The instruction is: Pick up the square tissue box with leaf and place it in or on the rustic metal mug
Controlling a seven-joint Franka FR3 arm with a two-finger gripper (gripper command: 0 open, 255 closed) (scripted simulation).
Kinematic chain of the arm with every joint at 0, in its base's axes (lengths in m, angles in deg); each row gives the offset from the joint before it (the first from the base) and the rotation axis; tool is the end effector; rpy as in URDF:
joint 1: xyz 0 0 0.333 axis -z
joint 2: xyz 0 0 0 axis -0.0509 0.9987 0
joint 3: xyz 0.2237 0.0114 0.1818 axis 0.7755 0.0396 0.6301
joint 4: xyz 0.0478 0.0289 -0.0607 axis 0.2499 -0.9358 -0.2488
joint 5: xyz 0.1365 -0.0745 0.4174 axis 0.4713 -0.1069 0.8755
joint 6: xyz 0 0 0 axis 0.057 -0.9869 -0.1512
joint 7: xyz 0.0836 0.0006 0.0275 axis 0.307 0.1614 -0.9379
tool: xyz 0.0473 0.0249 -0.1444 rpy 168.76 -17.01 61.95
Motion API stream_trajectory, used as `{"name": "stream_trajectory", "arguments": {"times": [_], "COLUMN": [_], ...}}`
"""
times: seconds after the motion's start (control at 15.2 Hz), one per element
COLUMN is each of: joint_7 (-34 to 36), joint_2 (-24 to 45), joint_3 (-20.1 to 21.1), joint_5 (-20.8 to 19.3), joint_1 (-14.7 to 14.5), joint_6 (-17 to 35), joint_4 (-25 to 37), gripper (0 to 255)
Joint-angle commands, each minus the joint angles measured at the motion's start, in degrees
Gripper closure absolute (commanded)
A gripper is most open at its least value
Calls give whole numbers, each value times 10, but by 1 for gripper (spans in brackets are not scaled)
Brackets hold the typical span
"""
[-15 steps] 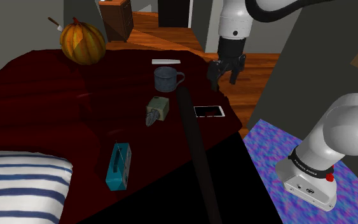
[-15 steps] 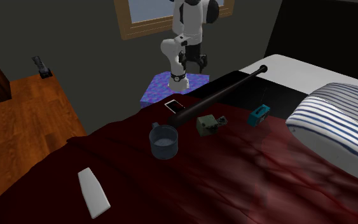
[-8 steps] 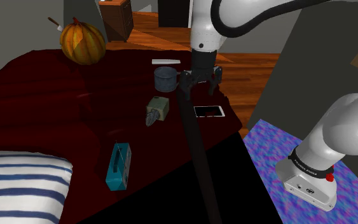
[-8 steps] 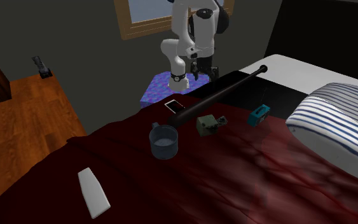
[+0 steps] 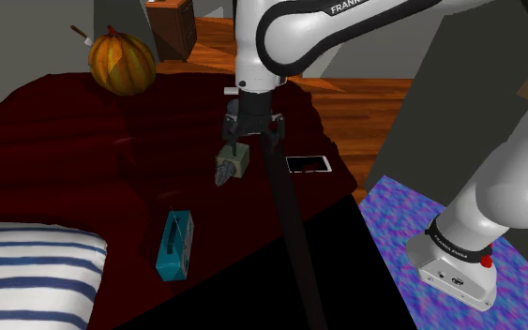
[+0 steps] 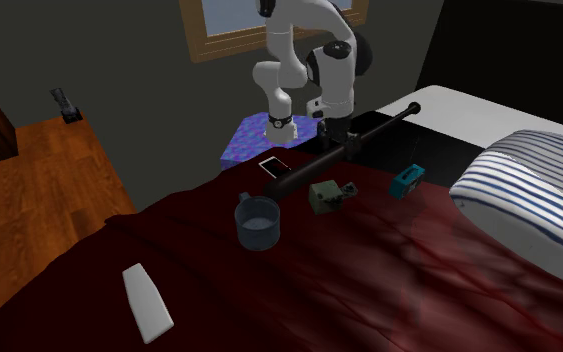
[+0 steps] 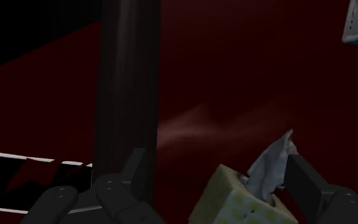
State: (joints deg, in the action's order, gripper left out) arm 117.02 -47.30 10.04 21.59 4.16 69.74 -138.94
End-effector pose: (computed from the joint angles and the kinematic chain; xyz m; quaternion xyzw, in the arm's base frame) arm 0.5307 0.2930 0.3277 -0.9497 0.3012 0.0717 0.0477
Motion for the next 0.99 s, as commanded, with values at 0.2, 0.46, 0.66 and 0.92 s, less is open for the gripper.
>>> {"name": "stream_trajectory", "arguments": {"times": [0.2, 0.46, 0.66, 0.92], "joint_7": [109, 158, 160, 163], "joint_2": [118, 182, 192, 204], "joint_3": [-5, -18, -19, -21], "joint_5": [-43, -63, -66, -71], "joint_1": [-25, -45, -49, -54], "joint_6": [24, 34, 54, 77], "joint_4": [96, 153, 142, 130], "gripper": [0, 0, 0, 0]}}
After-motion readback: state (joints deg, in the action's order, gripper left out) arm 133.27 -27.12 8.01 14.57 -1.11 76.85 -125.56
